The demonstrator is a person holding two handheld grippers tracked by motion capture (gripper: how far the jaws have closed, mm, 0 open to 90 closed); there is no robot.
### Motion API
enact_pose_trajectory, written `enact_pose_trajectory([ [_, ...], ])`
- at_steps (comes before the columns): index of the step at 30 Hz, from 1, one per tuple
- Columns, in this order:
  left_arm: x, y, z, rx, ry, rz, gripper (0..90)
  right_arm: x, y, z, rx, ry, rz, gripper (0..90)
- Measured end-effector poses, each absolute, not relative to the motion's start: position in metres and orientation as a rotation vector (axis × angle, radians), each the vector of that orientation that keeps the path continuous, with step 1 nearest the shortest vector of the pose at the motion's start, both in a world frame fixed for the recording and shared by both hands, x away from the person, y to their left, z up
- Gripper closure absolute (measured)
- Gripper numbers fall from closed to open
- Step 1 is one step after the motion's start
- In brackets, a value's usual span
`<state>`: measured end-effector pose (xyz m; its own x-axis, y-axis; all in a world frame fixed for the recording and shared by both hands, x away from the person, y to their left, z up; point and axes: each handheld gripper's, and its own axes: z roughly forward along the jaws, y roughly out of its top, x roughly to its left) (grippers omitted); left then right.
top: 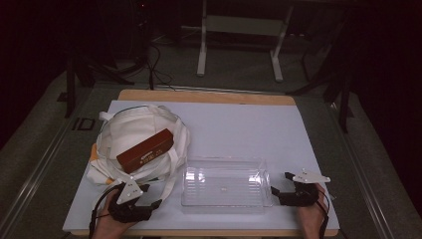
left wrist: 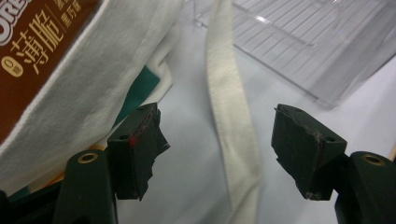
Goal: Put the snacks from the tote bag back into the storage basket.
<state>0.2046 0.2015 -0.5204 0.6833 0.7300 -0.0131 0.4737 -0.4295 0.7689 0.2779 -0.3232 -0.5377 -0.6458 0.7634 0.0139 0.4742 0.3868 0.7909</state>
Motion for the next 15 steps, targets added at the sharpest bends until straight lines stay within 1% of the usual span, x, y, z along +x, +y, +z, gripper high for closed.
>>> enact_pose_trajectory([
  [10, 0.203, 0.207, -0.509, 2.083, 0.916, 0.402, 33.0, 0.278, -0.325, -0.538, 1.073, 2.298, 1.158, 15.5],
  [15, 0.201, 0.204, -0.505, 2.113, 0.903, 0.406, 33.0, 0.276, -0.326, -0.537, 1.047, 2.295, 1.198, 15.5],
])
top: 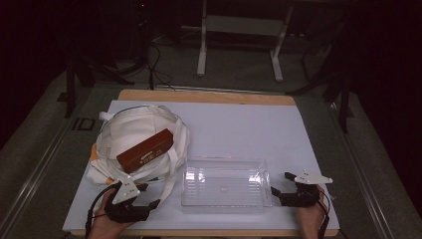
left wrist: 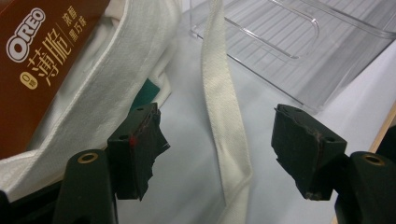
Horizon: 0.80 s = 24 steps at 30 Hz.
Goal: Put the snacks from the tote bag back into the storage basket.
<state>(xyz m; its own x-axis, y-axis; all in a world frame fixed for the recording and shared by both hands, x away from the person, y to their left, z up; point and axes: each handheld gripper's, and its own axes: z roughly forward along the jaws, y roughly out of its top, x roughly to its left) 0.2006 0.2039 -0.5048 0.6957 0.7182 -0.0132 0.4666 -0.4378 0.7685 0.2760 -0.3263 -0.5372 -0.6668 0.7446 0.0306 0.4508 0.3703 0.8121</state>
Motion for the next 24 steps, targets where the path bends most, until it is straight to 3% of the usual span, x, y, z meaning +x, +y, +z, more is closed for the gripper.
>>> enact_pose_trajectory([
  [24, 0.214, 0.209, -0.46, 2.14, 0.888, 0.453, 34.3, 0.271, -0.33, -0.536, 1.019, 2.245, 1.253, 15.5],
])
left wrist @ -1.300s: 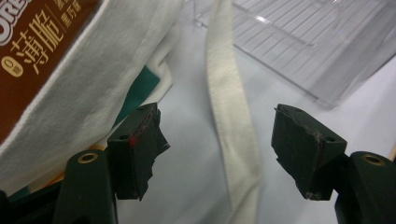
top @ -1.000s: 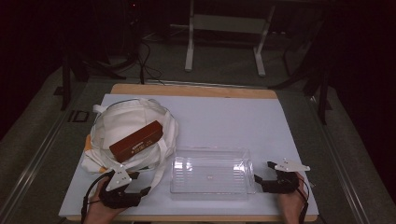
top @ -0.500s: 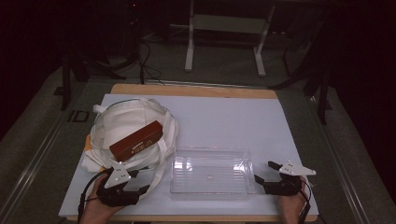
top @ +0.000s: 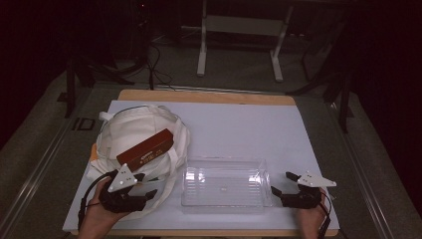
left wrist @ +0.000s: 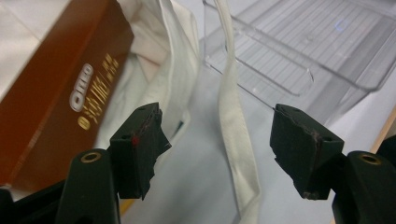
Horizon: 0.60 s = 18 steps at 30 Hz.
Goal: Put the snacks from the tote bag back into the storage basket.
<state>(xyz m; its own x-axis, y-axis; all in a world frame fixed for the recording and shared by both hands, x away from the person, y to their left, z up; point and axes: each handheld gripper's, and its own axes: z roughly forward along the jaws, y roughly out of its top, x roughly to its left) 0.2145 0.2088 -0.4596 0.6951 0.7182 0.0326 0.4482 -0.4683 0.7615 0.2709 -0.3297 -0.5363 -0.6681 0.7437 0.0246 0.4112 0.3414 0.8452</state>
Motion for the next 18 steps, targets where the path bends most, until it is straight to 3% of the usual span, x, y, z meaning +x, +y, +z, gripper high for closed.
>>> enact_pose_trajectory([
  [18, 0.231, 0.216, -0.435, 2.174, 0.859, 0.518, 34.2, 0.271, -0.329, -0.536, 1.014, 2.246, 1.247, 15.5],
])
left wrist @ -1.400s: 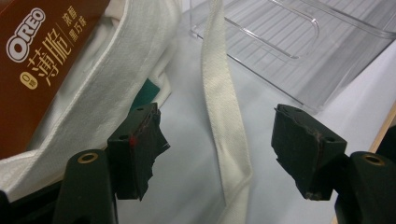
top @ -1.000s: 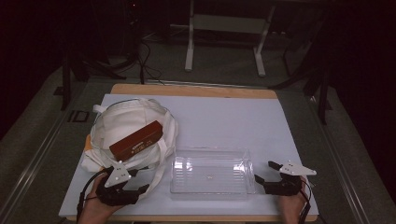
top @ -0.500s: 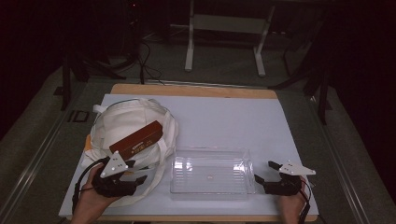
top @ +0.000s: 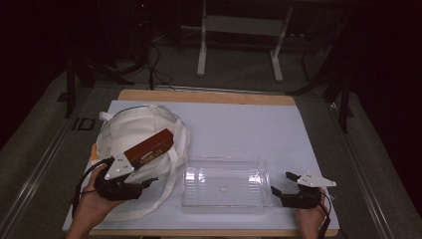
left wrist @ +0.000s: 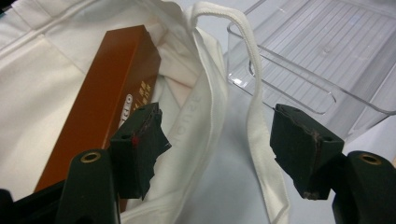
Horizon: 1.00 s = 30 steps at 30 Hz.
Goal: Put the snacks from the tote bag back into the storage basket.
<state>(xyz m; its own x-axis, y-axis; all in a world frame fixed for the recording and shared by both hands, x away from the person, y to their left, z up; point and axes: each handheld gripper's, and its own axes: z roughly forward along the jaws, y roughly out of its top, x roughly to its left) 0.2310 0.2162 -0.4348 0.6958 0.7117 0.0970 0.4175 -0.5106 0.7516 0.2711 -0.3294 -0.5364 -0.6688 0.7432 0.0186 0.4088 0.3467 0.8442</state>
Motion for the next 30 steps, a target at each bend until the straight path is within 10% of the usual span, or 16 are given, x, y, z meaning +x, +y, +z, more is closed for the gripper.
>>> enact_pose_trajectory([
  [30, 0.253, 0.222, -0.418, 2.248, 0.839, 0.548, 33.8, 0.271, -0.329, -0.536, 1.016, 2.25, 1.237, 15.5],
])
